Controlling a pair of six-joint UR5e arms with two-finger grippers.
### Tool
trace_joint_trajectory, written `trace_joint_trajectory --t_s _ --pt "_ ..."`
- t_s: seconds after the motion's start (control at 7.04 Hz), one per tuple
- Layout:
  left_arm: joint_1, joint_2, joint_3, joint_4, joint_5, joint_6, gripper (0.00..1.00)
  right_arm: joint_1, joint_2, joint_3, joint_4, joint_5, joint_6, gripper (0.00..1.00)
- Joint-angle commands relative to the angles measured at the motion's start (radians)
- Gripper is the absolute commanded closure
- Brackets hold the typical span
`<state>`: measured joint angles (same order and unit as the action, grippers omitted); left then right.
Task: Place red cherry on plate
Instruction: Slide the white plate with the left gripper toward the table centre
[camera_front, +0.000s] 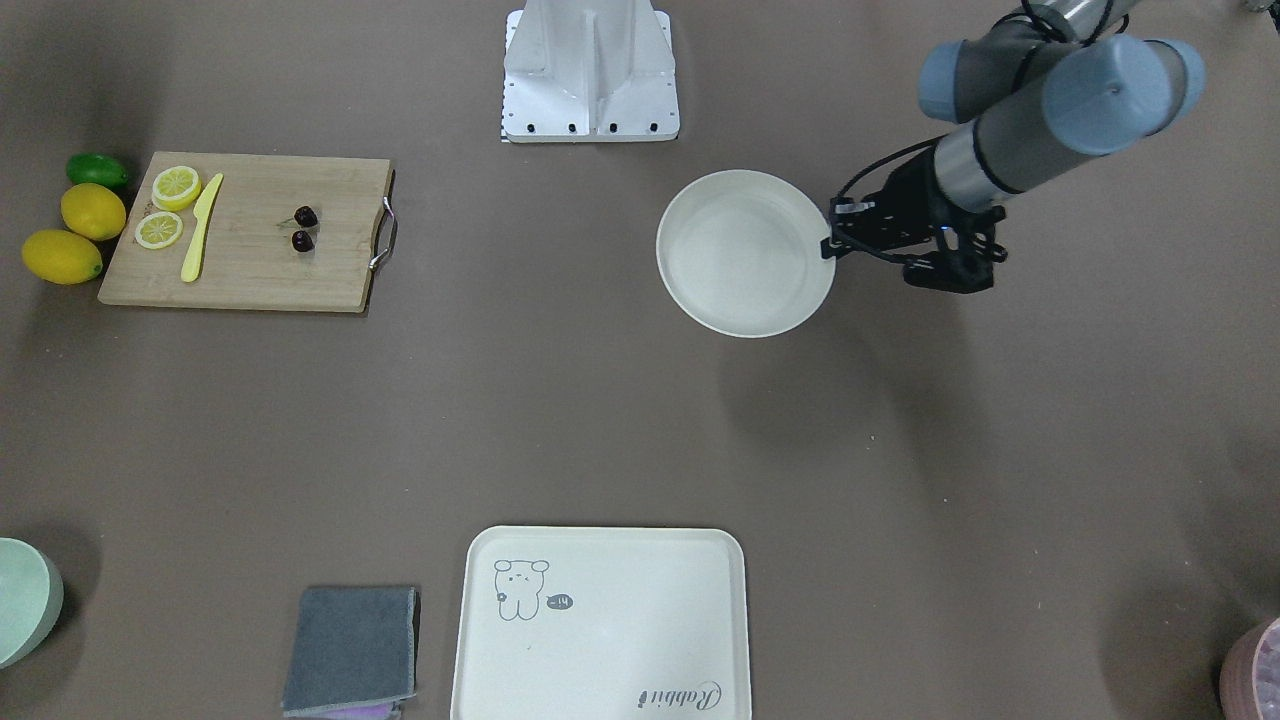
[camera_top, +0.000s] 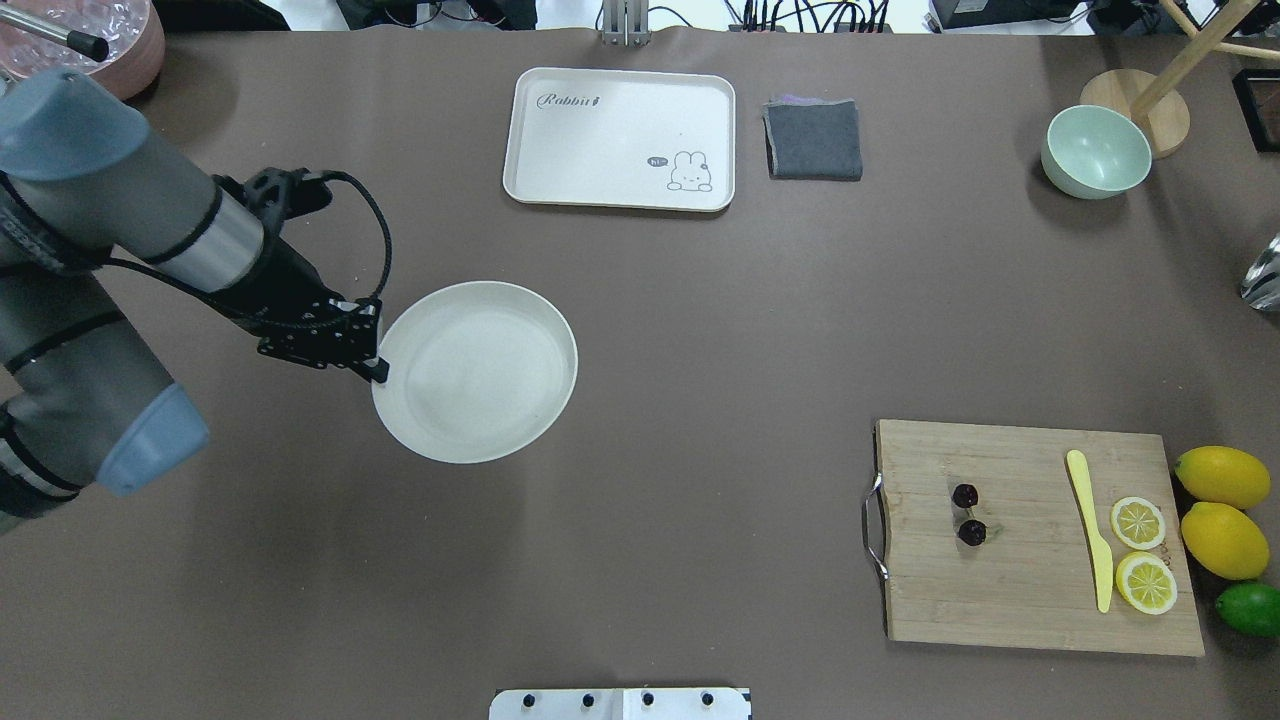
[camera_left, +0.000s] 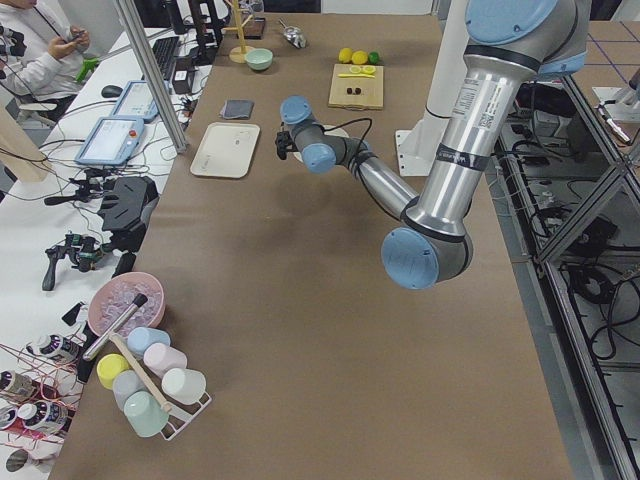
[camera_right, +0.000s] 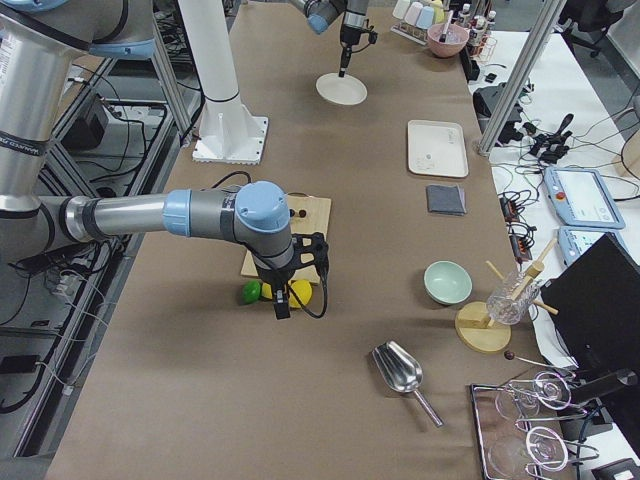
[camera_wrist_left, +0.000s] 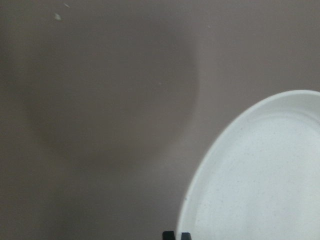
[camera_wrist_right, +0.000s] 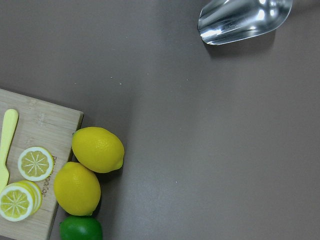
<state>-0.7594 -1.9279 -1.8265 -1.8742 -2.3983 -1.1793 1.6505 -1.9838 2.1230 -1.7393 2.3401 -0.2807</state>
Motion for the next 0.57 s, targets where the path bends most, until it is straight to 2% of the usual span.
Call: trace_joint_trajectory --t_s 0.0,0.43 --pt "0.124 -0.086 0.001 0.131 0.144 -0.037 1.0 0.005 -0.004 0.002 0.0 -0.001 -0.002 0.0" --pt "0.147 -0.129 0.012 0.162 0.166 -0.049 1.0 0.003 -0.009 0.002 0.0 -0.001 -0.002 0.0"
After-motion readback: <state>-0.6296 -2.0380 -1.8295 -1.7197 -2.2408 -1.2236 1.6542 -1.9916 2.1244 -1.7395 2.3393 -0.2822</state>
